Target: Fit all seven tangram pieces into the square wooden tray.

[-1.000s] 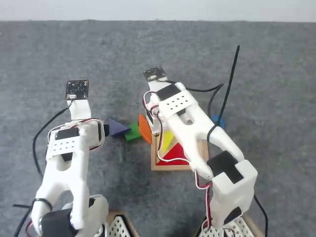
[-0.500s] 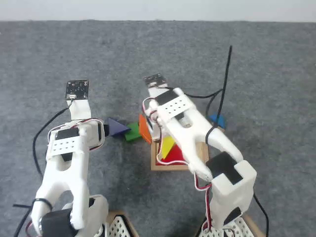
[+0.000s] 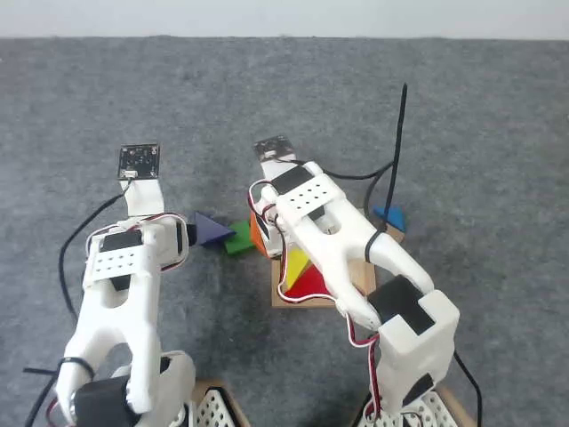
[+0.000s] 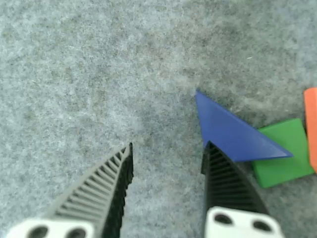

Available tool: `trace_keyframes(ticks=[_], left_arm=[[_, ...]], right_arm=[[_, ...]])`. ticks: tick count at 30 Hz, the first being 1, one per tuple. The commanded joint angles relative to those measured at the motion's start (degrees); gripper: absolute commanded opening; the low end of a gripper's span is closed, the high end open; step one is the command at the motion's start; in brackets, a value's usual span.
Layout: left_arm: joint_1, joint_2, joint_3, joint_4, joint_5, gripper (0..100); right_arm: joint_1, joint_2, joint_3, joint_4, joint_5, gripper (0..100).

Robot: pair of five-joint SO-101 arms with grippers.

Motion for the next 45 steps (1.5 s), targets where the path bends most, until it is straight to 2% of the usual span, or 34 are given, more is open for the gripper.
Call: trace_keyframes(ticks=[1,5,12,19,34,45], left_arm=[[-0.26,-0.09,-1.01,-1.14,0.35,22],[-0.26,-0.09,-1.01,-1.23,0.35,22],[-0.26,-0.09,-1.10,-1.23,0.35,22],[-0.26,-0.09,-1.10,-1.23,0.35,22],[-0.26,-0.09,-1.10,-1.23,0.35,22],[-0.26,-0.09,-1.19,-1.23,0.35,22]], right_arm=[[-0.40,-0.75,-0.44,-0.84,-2.37,10.6],[-0.40,-0.75,-0.53,-0.48,-6.07,10.5],[-0.66,-0.92,-0.35,-0.22,-6.33,11.8],[-0.57,-1.01,0.35,-0.40,-4.48,31.0],[-0.92,-1.10,0.00,-0.92,-4.75,24.1],[-1.36,-1.01,-0.53,-5.14,-4.75,24.2]])
